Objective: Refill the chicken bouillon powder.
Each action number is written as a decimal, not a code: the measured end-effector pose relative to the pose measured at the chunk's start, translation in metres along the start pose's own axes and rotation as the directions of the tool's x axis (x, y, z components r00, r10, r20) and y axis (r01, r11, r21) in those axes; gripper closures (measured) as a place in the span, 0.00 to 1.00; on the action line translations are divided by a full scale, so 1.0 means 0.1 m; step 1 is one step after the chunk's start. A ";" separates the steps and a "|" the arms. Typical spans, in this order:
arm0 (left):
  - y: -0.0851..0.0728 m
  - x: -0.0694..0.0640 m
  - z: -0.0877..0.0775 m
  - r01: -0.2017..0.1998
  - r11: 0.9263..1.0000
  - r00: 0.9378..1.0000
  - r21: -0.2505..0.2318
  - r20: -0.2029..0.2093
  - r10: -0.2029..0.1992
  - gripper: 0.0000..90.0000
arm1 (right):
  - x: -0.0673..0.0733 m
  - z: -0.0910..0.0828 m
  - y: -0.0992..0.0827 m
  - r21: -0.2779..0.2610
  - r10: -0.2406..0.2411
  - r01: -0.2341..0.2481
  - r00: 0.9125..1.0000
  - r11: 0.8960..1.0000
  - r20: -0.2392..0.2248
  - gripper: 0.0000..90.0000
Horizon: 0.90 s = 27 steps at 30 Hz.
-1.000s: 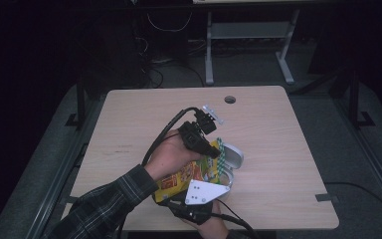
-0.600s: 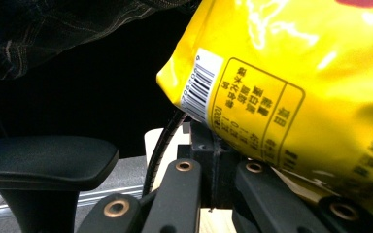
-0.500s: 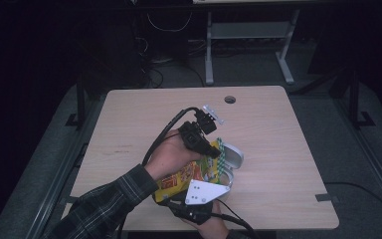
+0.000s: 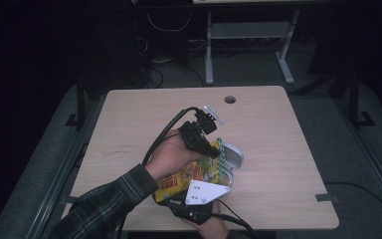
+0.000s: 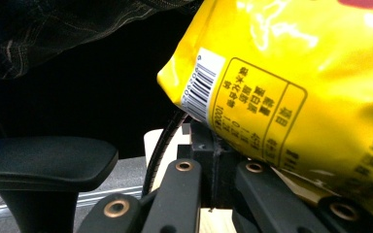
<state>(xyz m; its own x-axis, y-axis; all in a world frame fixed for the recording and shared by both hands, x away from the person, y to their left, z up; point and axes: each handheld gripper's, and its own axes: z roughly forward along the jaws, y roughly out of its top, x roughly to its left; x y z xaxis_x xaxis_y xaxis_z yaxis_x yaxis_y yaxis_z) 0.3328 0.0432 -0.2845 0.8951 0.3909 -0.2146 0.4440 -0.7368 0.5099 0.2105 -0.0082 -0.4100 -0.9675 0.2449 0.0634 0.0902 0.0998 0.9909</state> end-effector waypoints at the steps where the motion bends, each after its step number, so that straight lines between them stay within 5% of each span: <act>1: 0.00 0.00 0.00 0.000 1.000 1.000 0.001 0.000 0.000 1.00 | 0.00 0.00 0.00 0.000 0.000 0.000 1.000 1.000 -0.001 1.00; 27: 0.05 -0.02 -0.01 -0.007 1.000 1.000 0.023 -0.020 0.007 1.00 | -0.01 -0.01 0.03 -0.019 0.004 -0.005 1.000 1.000 -0.004 1.00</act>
<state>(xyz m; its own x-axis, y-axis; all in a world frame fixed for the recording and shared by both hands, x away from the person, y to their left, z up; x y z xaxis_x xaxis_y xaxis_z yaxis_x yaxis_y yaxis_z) 0.3331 0.0387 -0.2807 0.8973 0.3963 -0.1944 0.4387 -0.7519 0.4921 0.2116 -0.0096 -0.4074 -0.9681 0.2411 0.0684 0.0900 0.0799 0.9927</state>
